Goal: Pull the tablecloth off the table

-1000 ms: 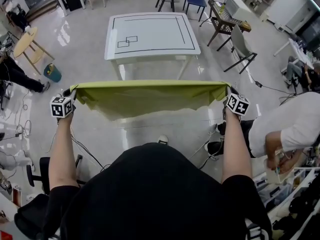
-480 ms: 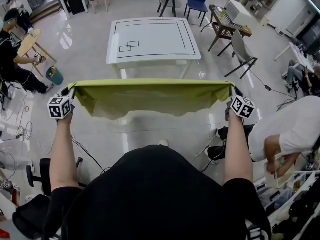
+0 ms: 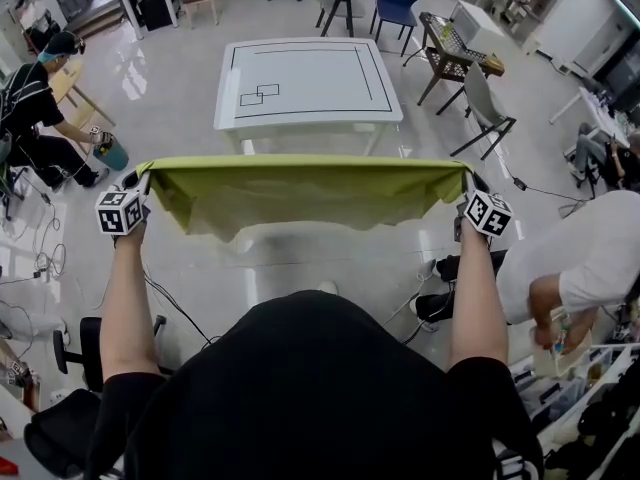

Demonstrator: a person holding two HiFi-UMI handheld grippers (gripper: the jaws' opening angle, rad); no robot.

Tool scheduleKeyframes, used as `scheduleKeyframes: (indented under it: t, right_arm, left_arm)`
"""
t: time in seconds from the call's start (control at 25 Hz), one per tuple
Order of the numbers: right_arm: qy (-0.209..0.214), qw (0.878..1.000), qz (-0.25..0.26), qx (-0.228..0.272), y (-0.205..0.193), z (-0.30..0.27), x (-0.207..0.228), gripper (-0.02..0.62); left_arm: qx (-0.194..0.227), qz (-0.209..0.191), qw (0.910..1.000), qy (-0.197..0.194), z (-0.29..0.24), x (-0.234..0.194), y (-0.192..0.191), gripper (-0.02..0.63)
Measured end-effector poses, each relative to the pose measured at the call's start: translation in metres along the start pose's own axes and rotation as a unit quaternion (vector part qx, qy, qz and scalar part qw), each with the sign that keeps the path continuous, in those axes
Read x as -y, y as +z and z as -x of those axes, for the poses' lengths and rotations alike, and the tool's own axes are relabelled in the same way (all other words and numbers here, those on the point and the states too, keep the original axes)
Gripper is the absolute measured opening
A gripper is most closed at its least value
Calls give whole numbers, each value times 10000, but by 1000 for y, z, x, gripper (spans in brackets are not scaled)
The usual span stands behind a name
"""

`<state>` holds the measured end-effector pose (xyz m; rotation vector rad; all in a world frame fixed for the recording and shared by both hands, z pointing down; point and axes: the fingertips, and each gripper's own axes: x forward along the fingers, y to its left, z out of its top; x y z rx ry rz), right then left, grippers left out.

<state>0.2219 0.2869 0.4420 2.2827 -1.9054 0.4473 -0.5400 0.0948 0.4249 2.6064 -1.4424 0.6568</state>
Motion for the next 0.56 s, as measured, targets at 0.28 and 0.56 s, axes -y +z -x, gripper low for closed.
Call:
scheduleKeyframes:
  t: [0.28,0.56]
  right_arm:
    - [10,10000,34,-23,-2,0,2,23]
    - [-12,9999,-32,-94,-9,-6,4,24]
  left_arm:
    - [6,-18,10000,-14,-2,1,1,25]
    - [-62,7,10000,-16,-9,1,-2,25]
